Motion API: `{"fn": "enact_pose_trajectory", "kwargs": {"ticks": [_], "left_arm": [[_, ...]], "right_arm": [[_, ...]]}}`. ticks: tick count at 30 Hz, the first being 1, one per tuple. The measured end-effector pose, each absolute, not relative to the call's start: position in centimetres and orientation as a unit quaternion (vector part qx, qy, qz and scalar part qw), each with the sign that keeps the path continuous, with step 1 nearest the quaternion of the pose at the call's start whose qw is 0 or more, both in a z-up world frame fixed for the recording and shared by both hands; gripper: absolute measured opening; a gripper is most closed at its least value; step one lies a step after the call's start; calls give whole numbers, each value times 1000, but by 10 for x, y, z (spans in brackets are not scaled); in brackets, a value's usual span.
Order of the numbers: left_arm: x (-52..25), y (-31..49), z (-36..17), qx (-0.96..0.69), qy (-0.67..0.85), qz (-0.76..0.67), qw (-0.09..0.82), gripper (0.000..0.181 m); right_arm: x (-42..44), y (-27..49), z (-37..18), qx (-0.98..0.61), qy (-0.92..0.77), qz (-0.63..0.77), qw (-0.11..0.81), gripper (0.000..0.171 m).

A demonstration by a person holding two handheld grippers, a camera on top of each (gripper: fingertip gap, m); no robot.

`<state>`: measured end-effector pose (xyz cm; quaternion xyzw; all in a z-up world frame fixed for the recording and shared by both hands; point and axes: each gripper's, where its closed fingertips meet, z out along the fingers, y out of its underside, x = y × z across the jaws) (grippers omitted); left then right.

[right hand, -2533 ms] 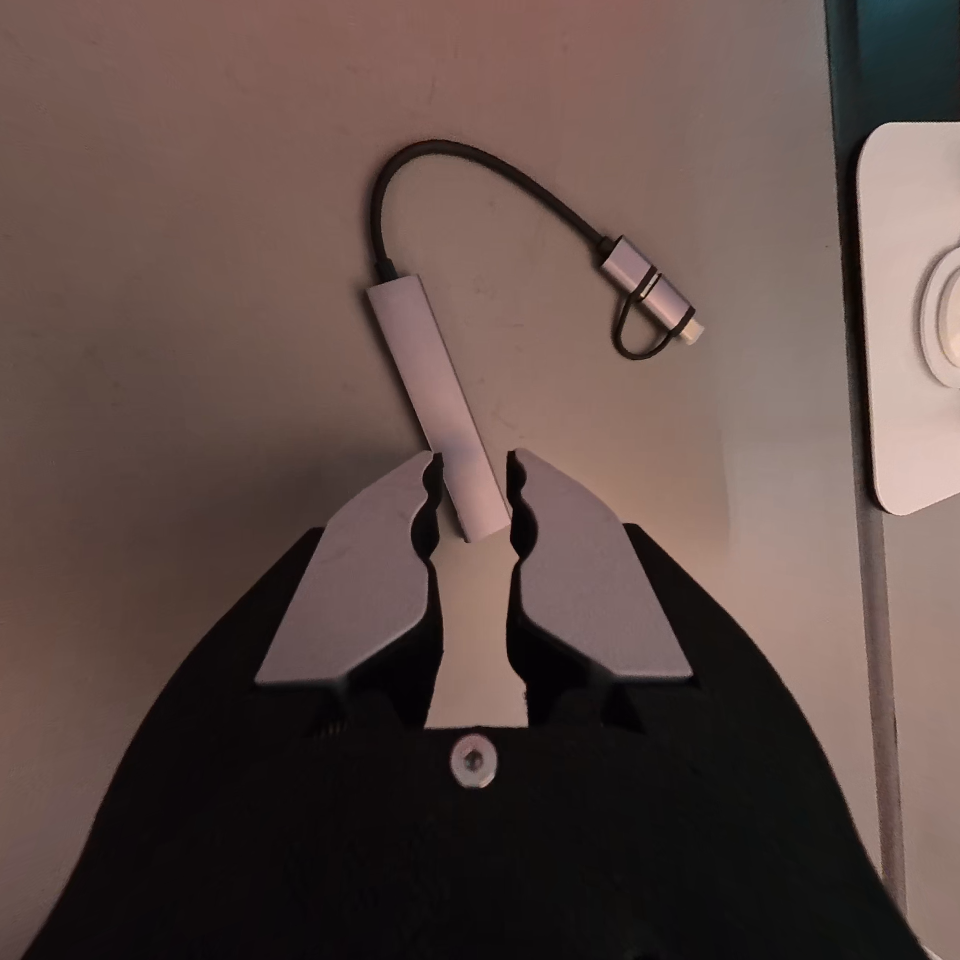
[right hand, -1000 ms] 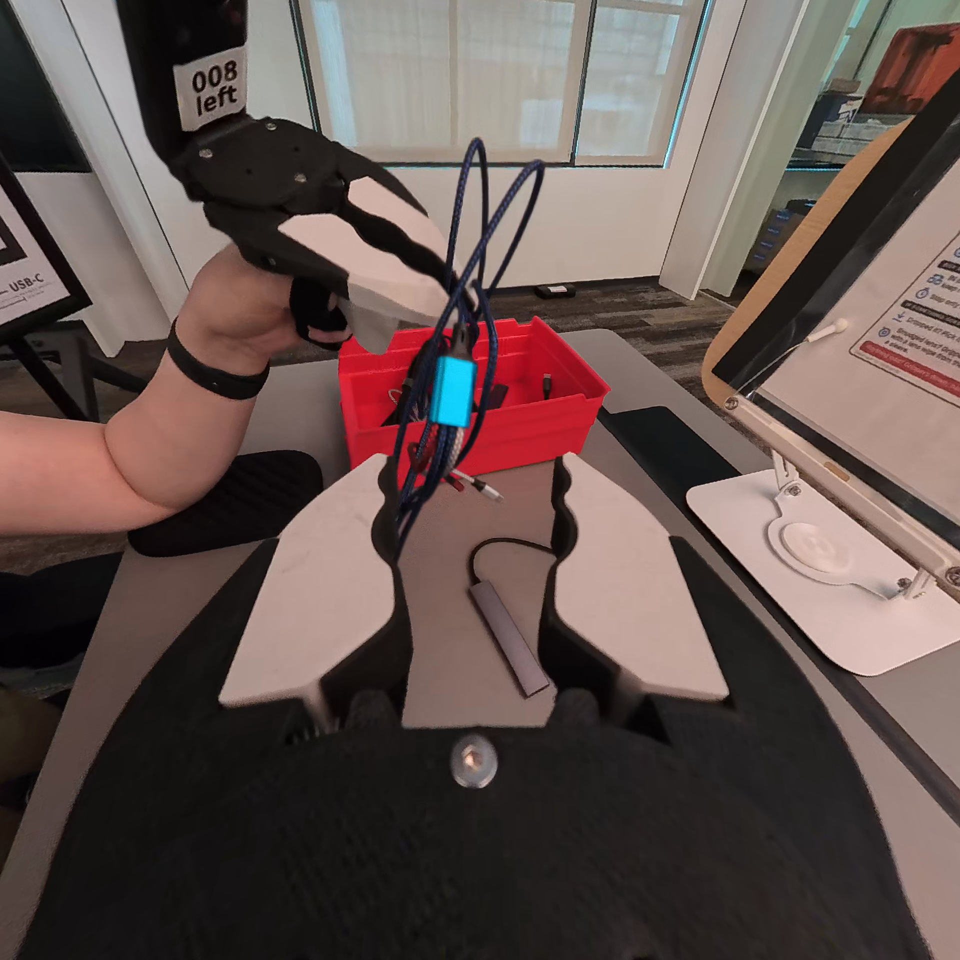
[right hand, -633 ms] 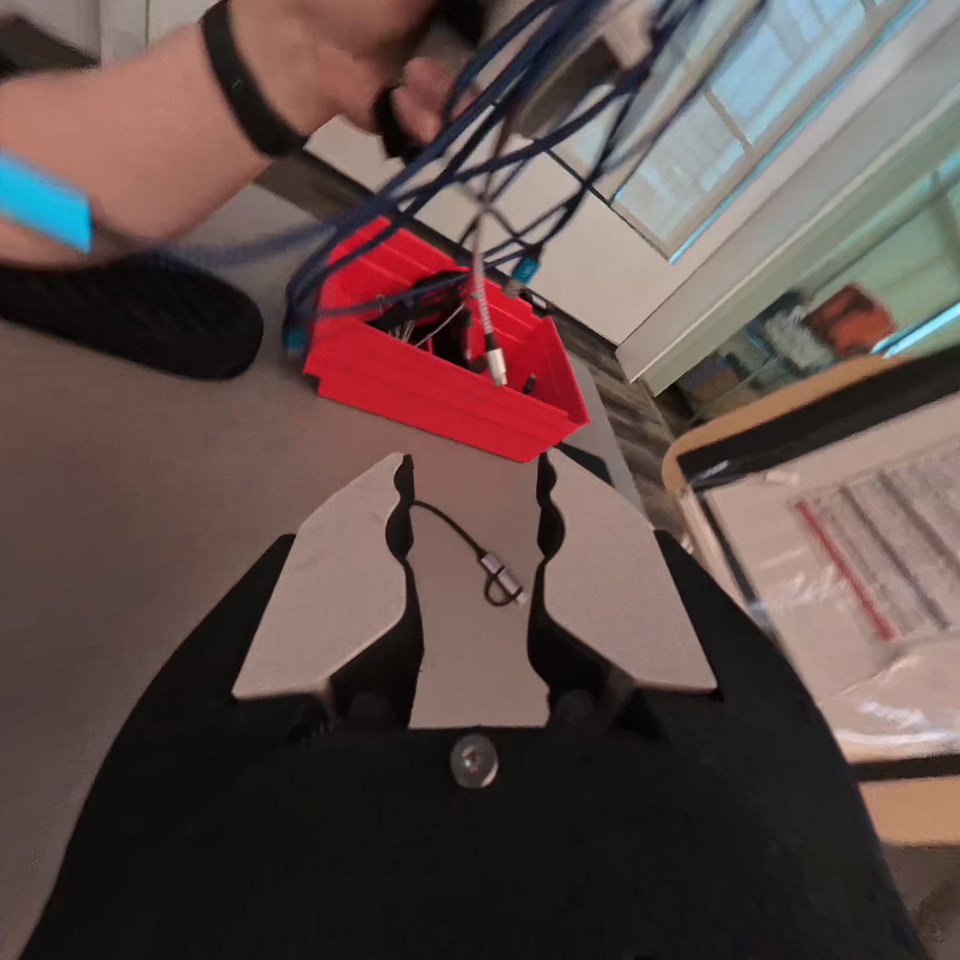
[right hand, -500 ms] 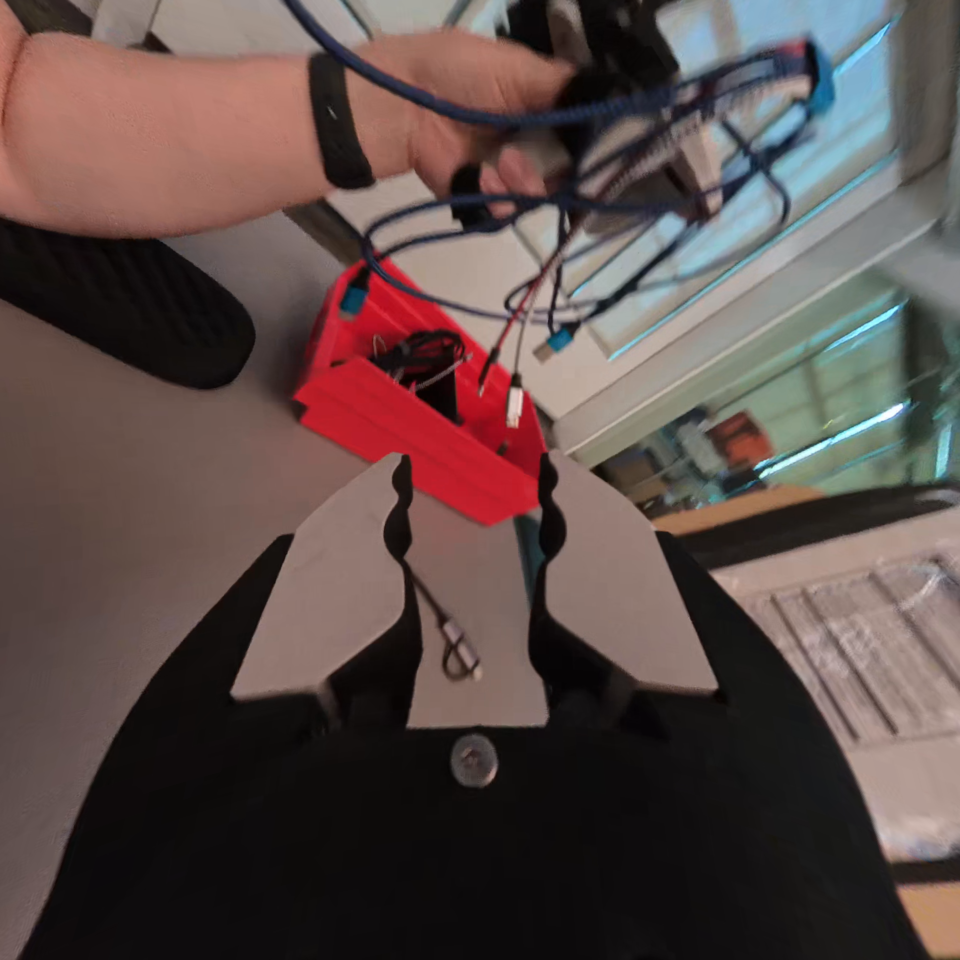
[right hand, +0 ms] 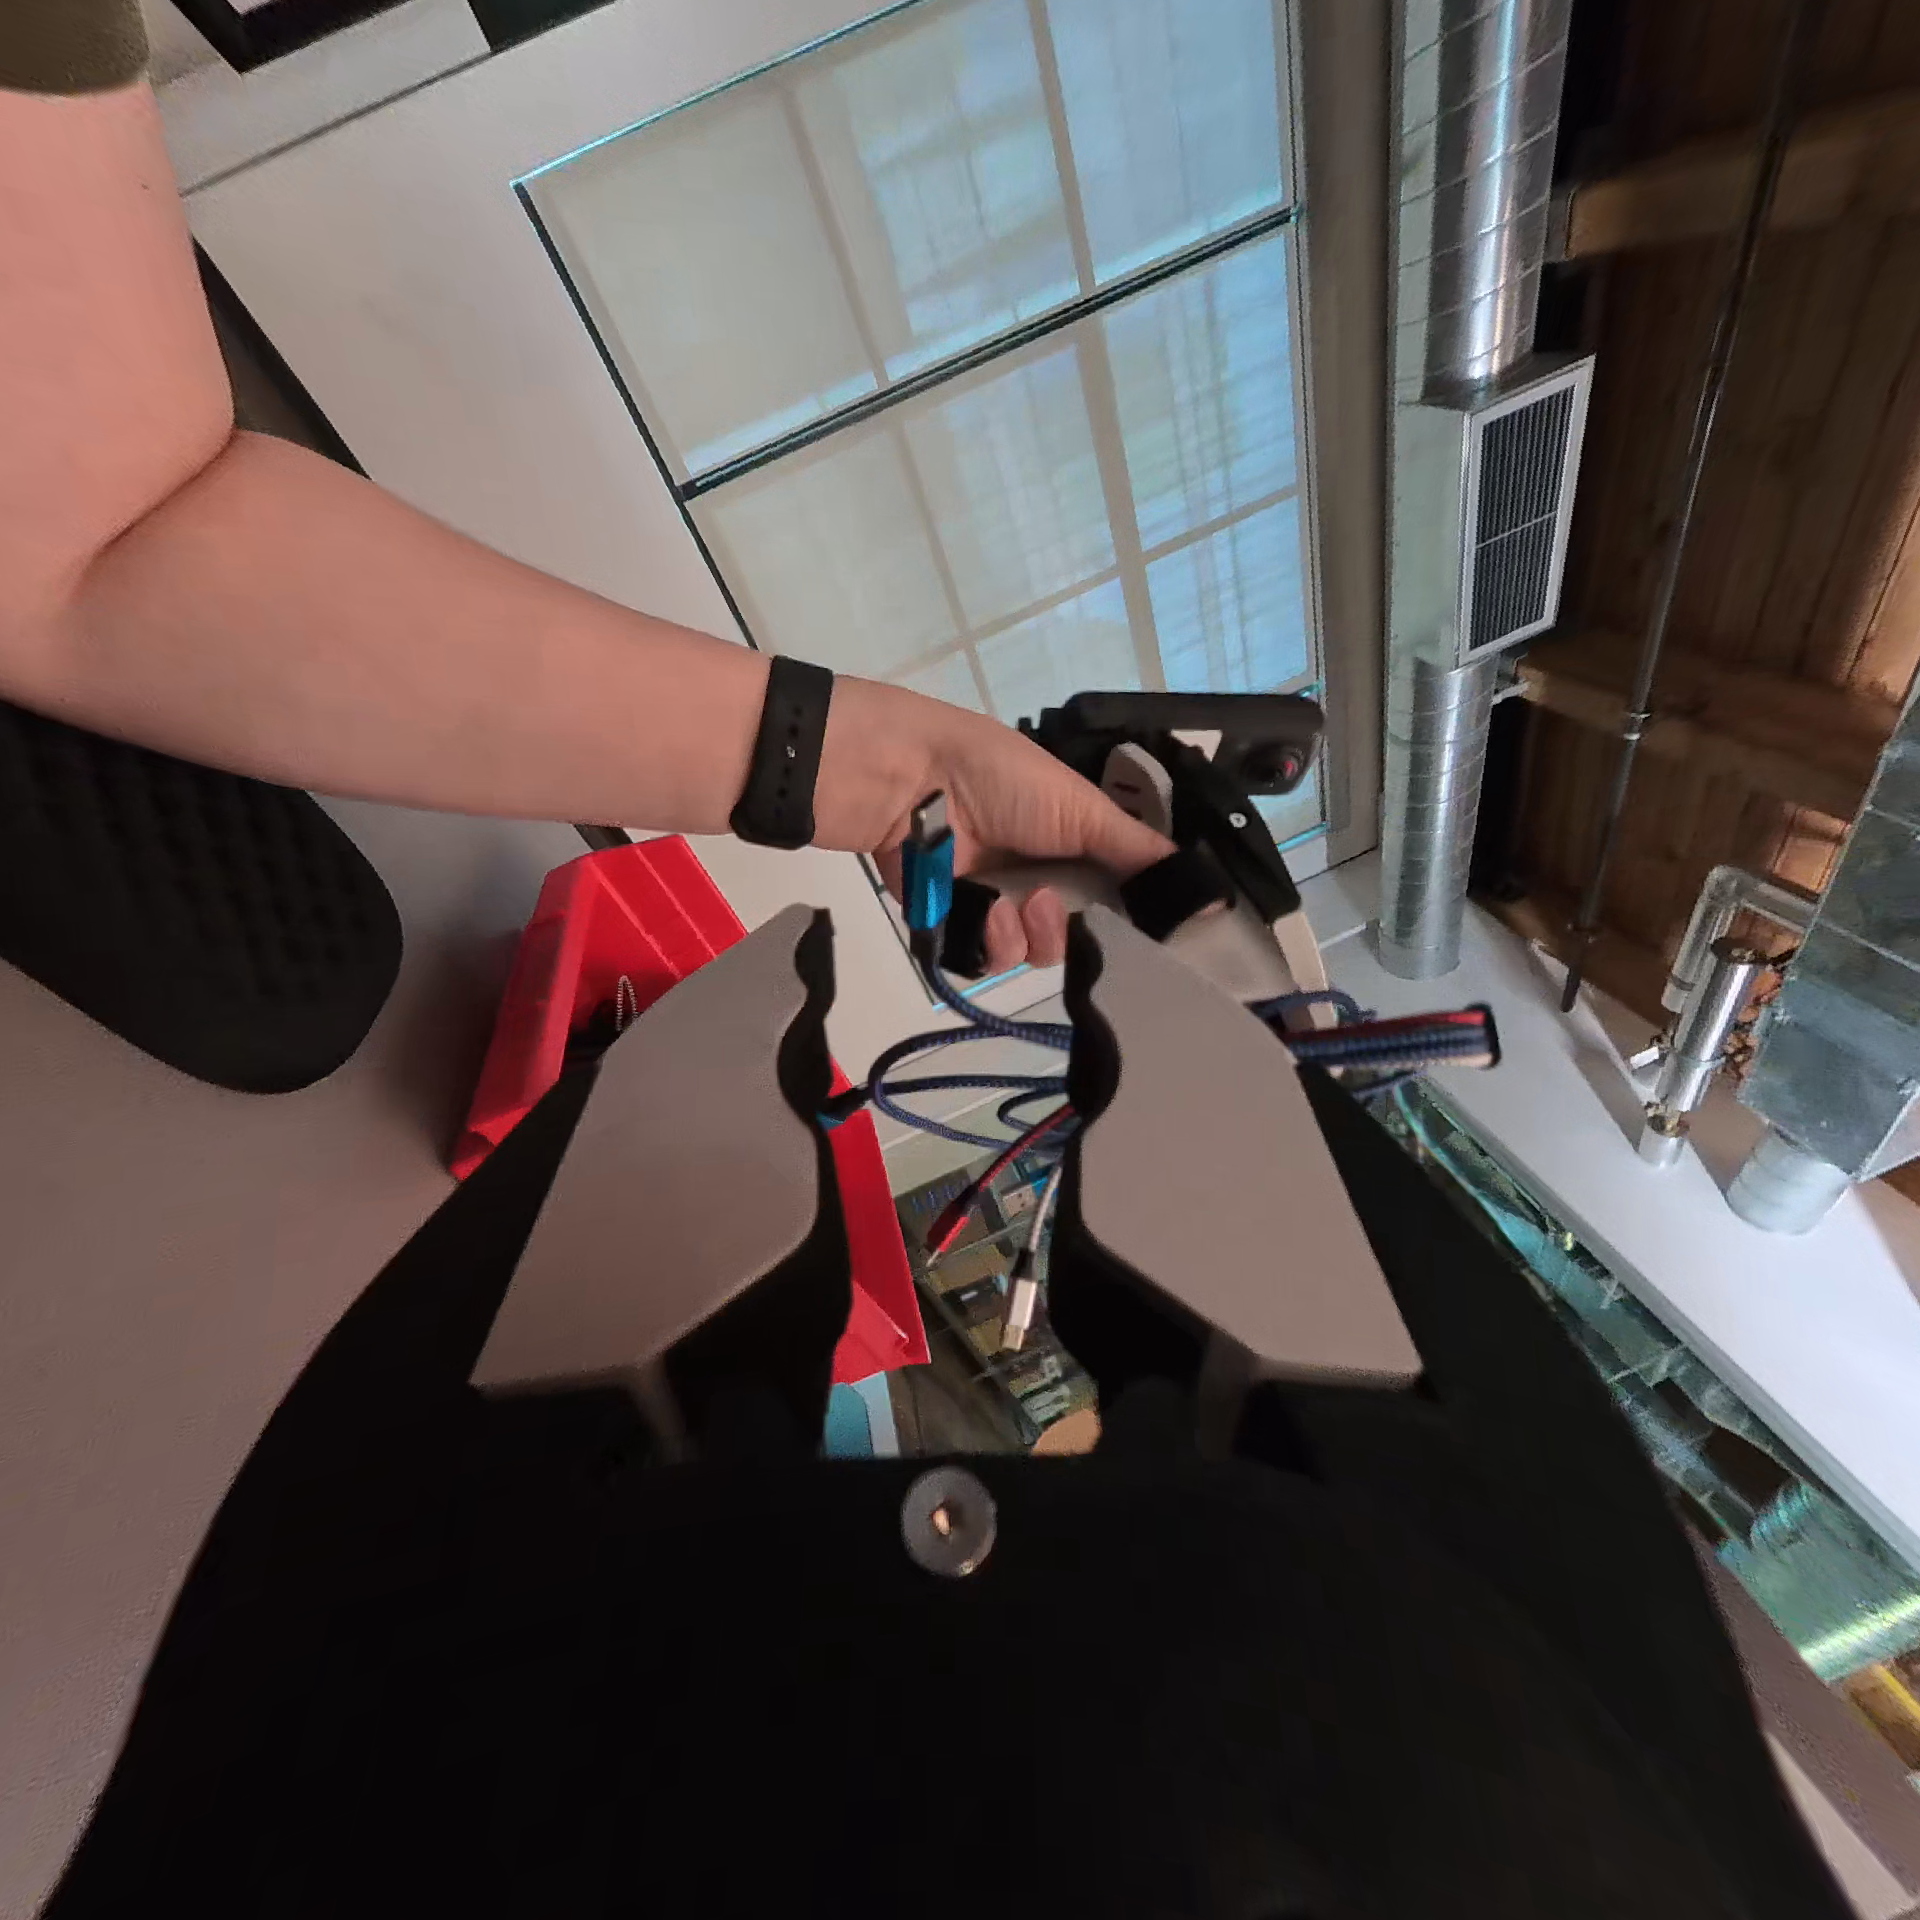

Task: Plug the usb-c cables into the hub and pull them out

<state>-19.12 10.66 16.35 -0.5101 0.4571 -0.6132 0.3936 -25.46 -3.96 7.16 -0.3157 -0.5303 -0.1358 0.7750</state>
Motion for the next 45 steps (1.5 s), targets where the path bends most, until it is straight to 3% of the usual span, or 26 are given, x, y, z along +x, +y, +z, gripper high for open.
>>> {"fn": "enact_pose_trajectory", "kwargs": {"ticks": [1,2,6,10,14,18,21,24,27,30,33,36,45], "left_arm": [[-188,105,162,-511,460,-613,389,5],[-185,103,160,-512,463,-612,386,5],[-171,94,145,-531,474,-606,355,5],[-149,58,110,-554,518,-615,217,5],[-117,13,62,-555,588,-571,137,3],[-103,-41,5,-538,677,-500,47,5],[-100,-53,-26,-543,706,-454,11,20],[-110,-48,-43,-562,708,-425,-46,46],[-105,-19,-35,-579,692,-431,8,45],[-91,-1,23,-543,627,-550,100,41],[-99,-6,62,-488,603,-617,131,37],[-101,-4,55,-499,628,-578,153,36],[-103,-12,35,-502,655,-556,101,6]], "right_arm": [[-255,-41,73,-313,-530,-142,775,36],[-255,-43,74,-309,-535,-147,773,10],[-237,-65,104,-347,-562,-92,745,9],[-175,-80,164,-451,-482,-9,751,9],[-101,-97,209,-498,-363,70,784,9],[-60,-90,191,-602,-303,248,696,8],[-51,-69,155,-661,-280,341,608,8],[-54,-43,110,-713,-267,386,521,8],[-68,-27,80,-730,-266,432,457,7],[-83,-12,57,-748,-261,440,423,7],[-99,-7,38,-762,-280,431,395,7],[-112,-7,29,-768,-292,428,377,7],[-118,-5,20,-775,-308,411,369,7]]}}
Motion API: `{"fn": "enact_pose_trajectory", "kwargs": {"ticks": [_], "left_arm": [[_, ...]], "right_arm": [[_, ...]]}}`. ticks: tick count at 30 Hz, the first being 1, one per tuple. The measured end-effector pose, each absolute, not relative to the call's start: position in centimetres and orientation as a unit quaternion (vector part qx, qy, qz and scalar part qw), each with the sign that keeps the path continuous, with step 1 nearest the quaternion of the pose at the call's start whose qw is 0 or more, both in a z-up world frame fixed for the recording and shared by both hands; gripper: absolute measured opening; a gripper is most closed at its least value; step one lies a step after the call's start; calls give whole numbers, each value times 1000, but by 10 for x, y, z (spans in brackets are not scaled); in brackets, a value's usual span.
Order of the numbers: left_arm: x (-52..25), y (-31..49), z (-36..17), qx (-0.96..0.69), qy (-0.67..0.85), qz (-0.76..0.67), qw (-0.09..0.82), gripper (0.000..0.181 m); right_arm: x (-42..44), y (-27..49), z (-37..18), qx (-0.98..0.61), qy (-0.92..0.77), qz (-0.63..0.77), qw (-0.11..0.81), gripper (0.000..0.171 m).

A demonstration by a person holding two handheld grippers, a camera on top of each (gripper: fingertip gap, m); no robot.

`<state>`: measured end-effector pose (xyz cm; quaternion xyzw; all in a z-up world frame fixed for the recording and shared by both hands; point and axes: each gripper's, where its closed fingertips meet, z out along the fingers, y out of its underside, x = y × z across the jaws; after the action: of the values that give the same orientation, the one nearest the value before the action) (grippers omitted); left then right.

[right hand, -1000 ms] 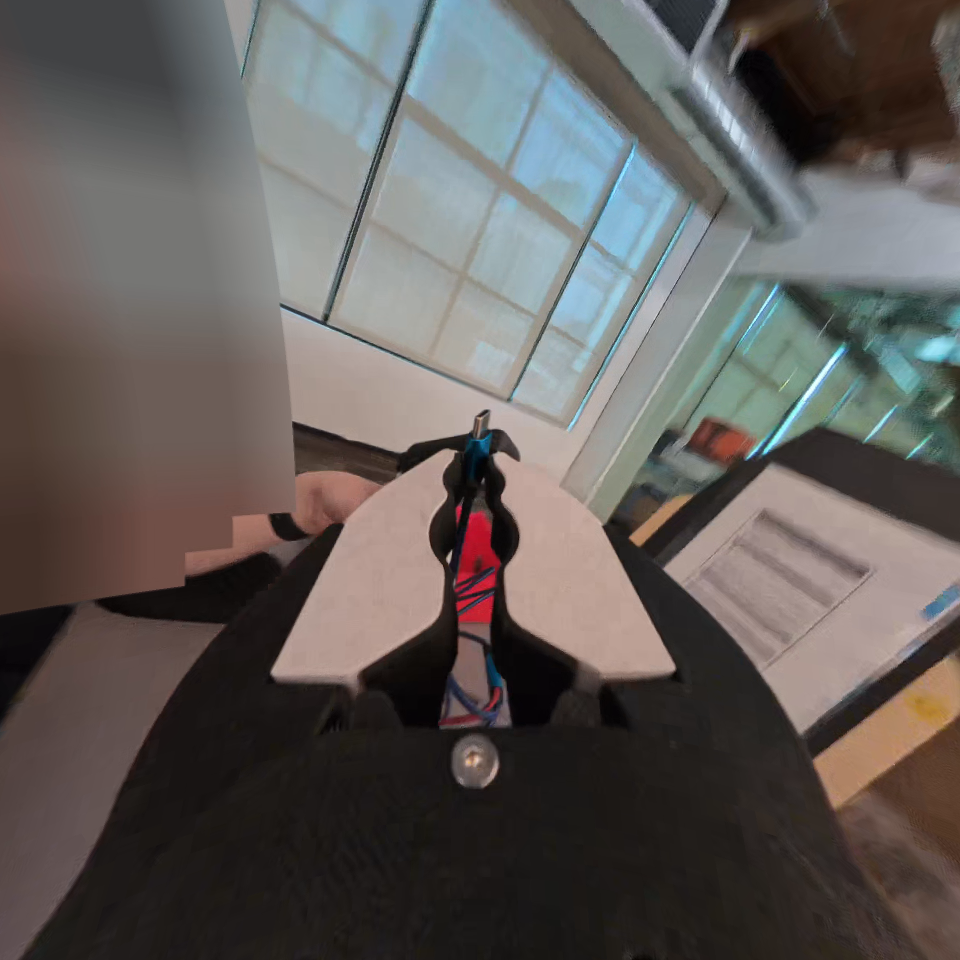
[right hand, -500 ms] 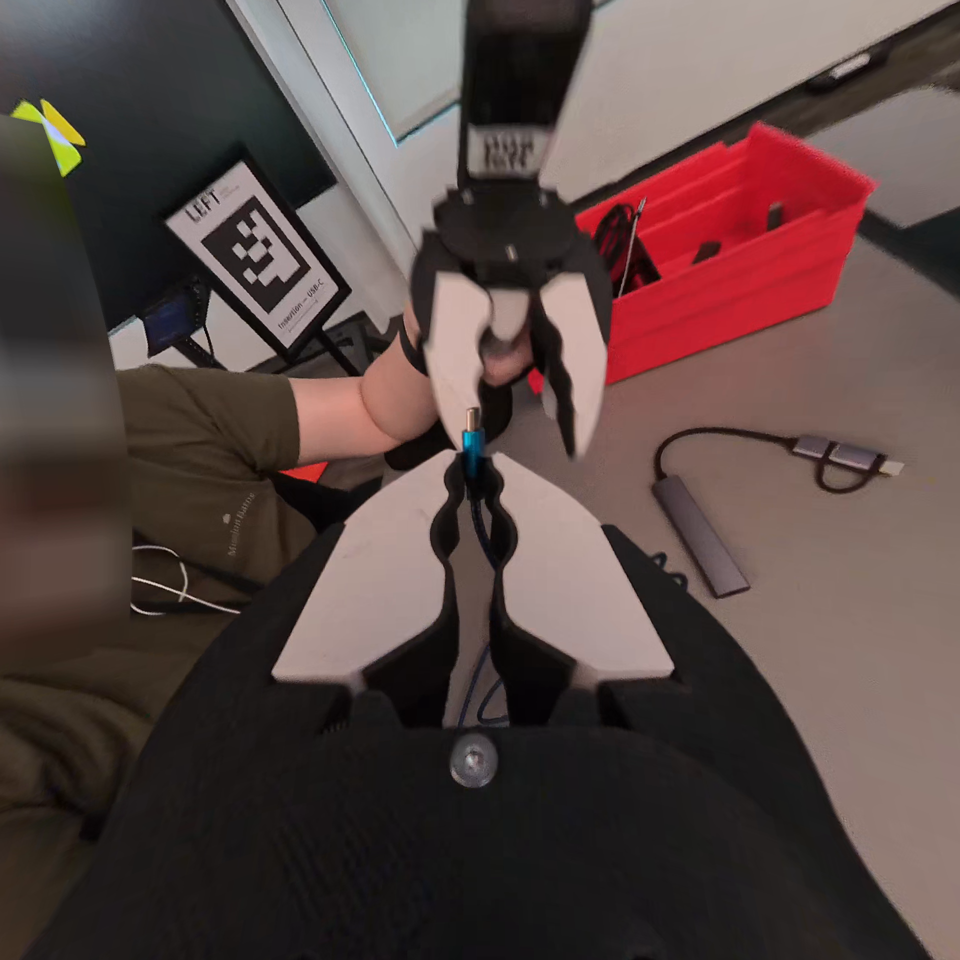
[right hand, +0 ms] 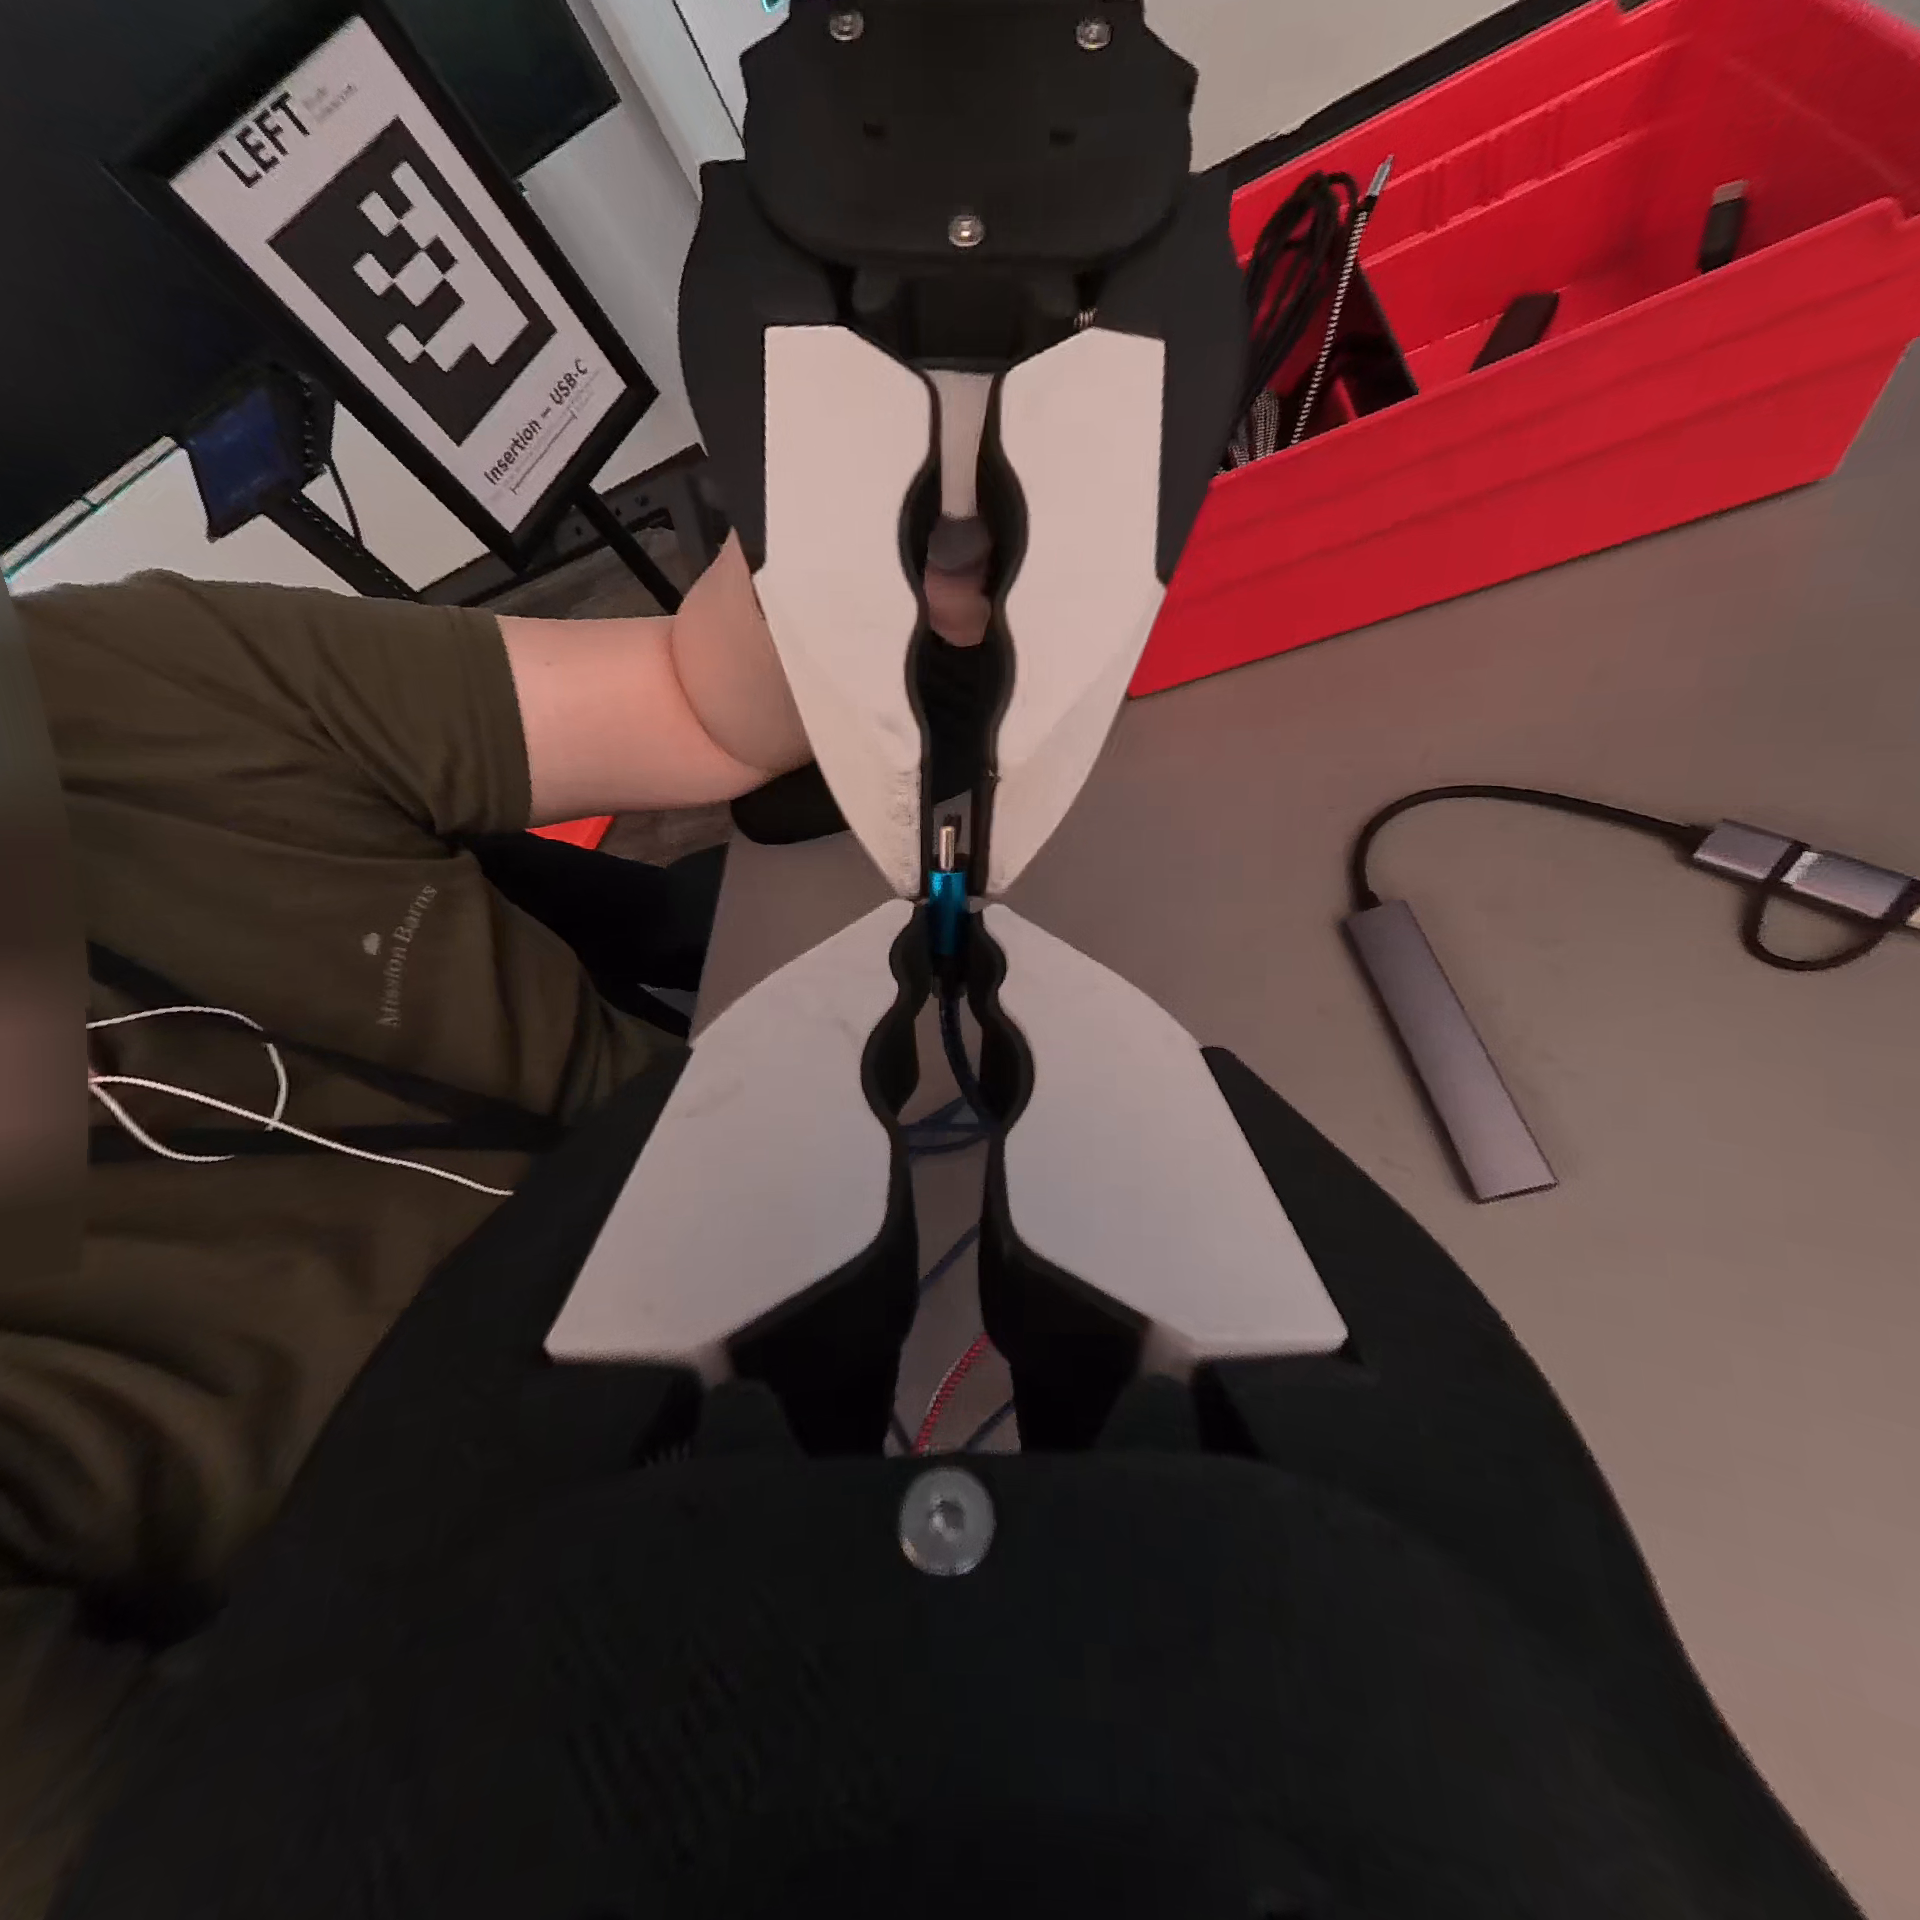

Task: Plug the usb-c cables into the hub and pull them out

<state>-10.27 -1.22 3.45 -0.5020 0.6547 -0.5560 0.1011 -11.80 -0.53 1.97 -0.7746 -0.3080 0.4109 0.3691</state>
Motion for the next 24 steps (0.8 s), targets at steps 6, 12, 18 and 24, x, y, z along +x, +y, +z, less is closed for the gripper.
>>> {"fn": "enact_pose_trajectory", "kwargs": {"ticks": [6,12,18,24], "left_arm": [[-102,-7,30,-502,669,-534,120,5],[-104,-7,24,-500,681,-521,118,5],[-106,1,42,-508,641,-565,108,5],[-117,14,70,-510,574,-636,78,5]], "right_arm": [[-117,-1,15,-775,-305,412,369,7],[-119,0,10,-779,-319,395,369,7],[-116,6,34,-713,-356,381,469,19],[-67,26,95,-488,-332,45,806,47]]}}
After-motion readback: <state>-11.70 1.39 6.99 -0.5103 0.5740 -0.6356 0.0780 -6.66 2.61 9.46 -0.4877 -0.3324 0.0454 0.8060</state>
